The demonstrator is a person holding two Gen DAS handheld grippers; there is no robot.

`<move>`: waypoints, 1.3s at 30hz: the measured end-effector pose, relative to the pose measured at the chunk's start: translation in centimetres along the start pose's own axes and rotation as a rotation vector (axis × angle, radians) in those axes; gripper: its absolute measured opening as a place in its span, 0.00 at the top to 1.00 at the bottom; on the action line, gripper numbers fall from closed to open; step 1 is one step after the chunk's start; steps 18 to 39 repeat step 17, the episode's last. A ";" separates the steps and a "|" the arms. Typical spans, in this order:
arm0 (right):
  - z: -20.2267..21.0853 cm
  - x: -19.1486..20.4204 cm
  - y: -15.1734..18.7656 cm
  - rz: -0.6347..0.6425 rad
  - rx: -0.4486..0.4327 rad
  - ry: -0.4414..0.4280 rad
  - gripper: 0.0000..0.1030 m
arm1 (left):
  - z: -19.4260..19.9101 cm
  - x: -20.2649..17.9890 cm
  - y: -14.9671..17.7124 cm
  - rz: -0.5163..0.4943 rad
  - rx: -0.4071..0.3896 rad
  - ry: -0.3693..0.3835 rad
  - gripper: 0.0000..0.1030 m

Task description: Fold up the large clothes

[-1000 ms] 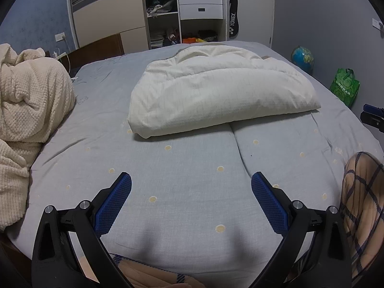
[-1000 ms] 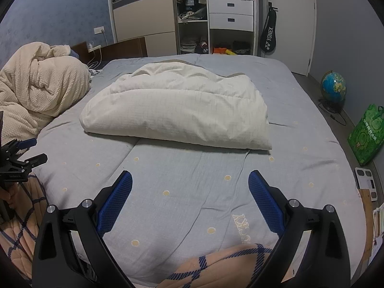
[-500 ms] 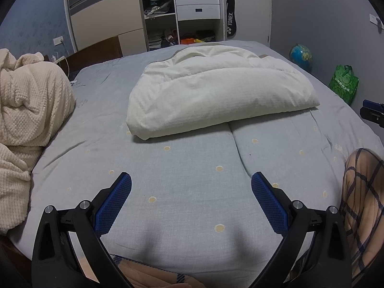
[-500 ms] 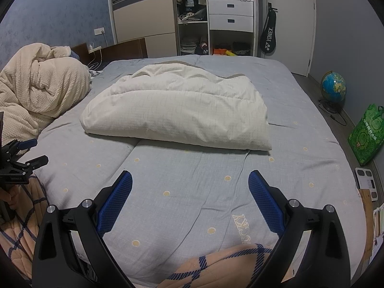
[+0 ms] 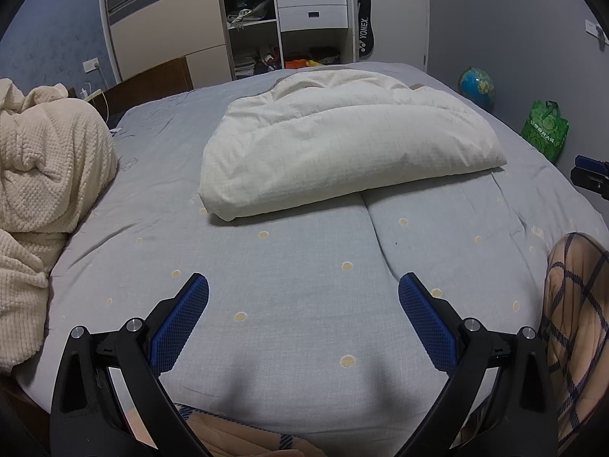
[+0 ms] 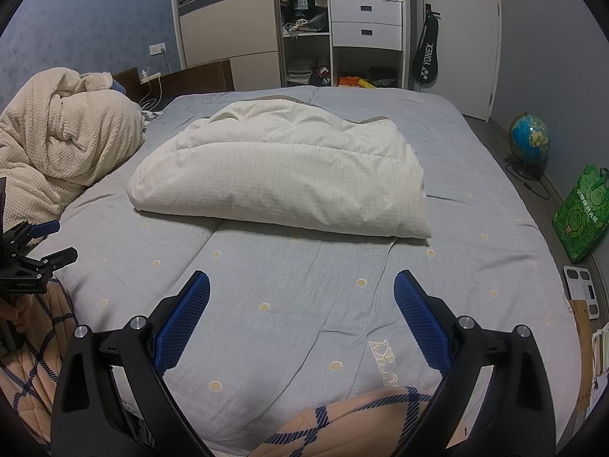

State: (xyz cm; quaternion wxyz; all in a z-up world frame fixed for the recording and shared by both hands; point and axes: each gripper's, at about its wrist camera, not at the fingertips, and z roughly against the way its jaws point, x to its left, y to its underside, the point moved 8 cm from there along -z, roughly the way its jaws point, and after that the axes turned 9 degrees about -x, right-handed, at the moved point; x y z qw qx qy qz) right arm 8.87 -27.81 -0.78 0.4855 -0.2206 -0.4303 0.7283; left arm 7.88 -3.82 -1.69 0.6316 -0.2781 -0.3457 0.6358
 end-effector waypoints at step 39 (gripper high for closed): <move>0.0 0.0 0.0 0.000 0.001 0.000 0.10 | 0.0 -0.2 0.0 -0.015 -0.001 0.024 0.06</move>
